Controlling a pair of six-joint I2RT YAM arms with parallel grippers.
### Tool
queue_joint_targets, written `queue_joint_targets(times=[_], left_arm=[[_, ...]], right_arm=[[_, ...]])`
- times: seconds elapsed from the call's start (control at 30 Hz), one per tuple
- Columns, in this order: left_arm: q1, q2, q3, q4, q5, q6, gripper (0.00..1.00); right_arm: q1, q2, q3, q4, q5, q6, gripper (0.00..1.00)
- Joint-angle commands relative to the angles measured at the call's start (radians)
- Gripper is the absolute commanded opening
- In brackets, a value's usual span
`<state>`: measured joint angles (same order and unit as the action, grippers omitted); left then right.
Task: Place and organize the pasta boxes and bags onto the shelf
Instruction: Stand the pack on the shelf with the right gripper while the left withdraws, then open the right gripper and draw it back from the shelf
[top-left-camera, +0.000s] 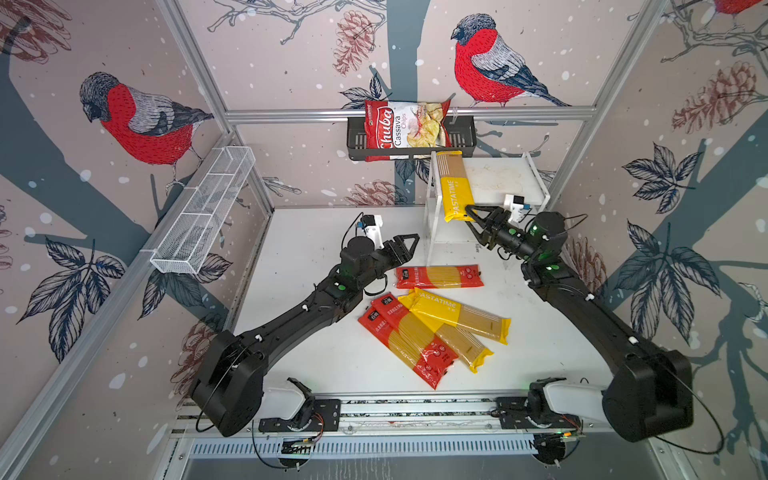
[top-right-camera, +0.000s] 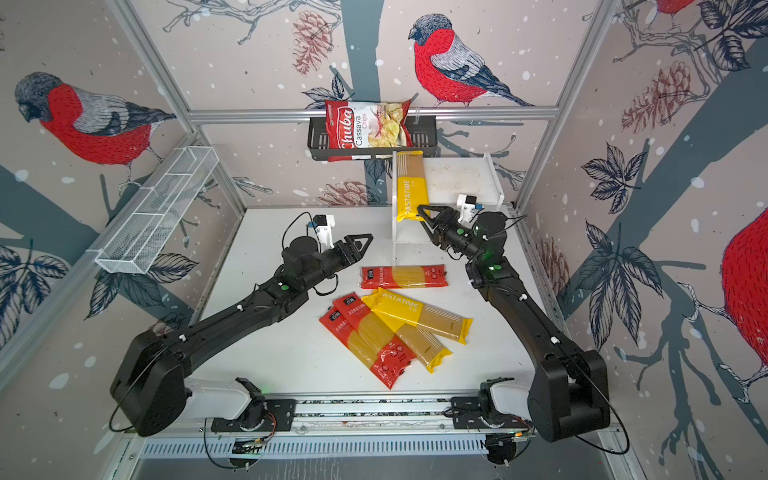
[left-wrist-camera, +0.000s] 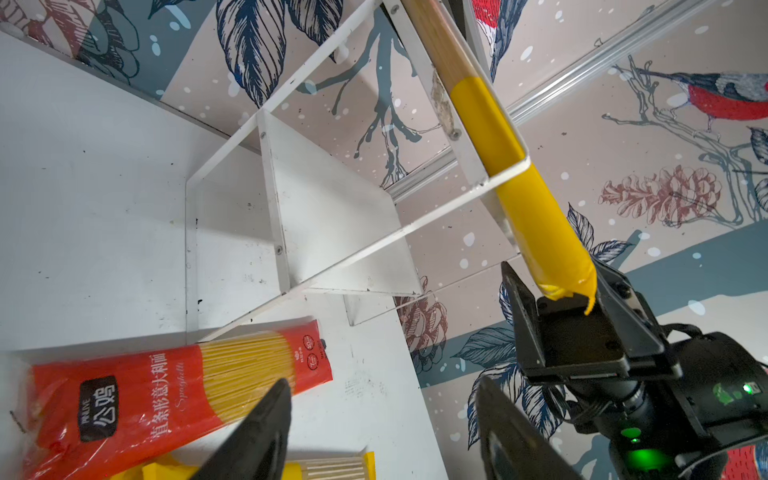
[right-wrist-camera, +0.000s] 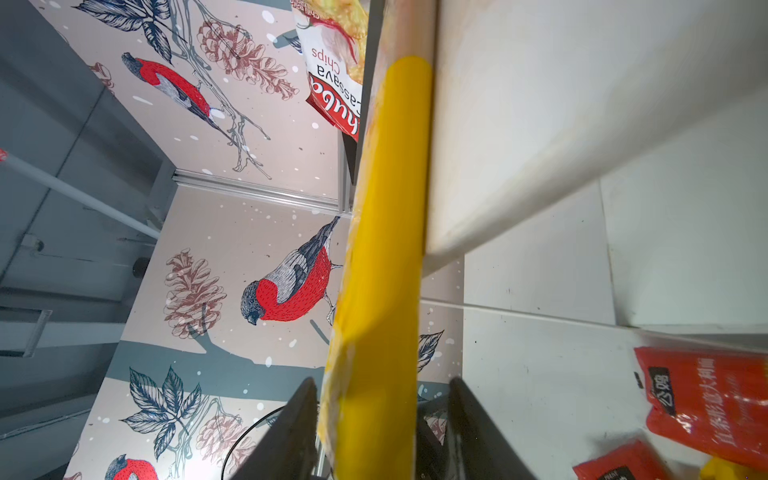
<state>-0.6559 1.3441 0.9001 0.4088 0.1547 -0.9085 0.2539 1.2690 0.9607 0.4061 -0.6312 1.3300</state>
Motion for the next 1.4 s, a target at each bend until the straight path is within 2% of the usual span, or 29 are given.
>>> queue_joint_targets(times=[0.0,0.2,0.37,0.73,0.83,0.97,1.07,1.27,1.37], left_arm=[[-0.031,-0.016,-0.028,0.046,-0.019,0.063,0.69],[-0.112,-0.027,-0.049,0.047,-0.082,0.132,0.69],[-0.126,-0.037,-0.076,0.041,-0.09,0.126,0.69],[-0.126,-0.04,-0.087,0.041,-0.097,0.112,0.69],[-0.126,-0.042,-0.092,0.04,-0.098,0.112,0.69],[-0.126,-0.05,-0.099,0.043,-0.099,0.112,0.69],[-0.128,-0.061,-0.108,0.042,-0.106,0.117,0.7],[-0.159,-0.093,-0.157,0.044,-0.171,0.124,0.7],[-0.206,-0.112,-0.207,0.078,-0.261,0.141,0.7]], right_arm=[[0.0,-0.01,0.008,0.008,-0.015,-0.029,0.45],[0.002,0.024,0.038,0.017,-0.023,-0.028,0.32],[0.01,0.047,0.061,0.034,-0.018,-0.023,0.21],[0.02,0.074,0.089,0.046,-0.02,-0.021,0.19],[0.018,0.067,0.081,0.047,-0.022,-0.028,0.25],[0.016,0.045,0.074,0.041,-0.028,-0.048,0.45],[0.007,0.02,0.064,0.019,-0.041,-0.071,0.54],[-0.012,-0.099,-0.023,-0.044,-0.043,-0.129,0.63],[-0.015,-0.173,-0.088,-0.096,-0.024,-0.175,0.64]])
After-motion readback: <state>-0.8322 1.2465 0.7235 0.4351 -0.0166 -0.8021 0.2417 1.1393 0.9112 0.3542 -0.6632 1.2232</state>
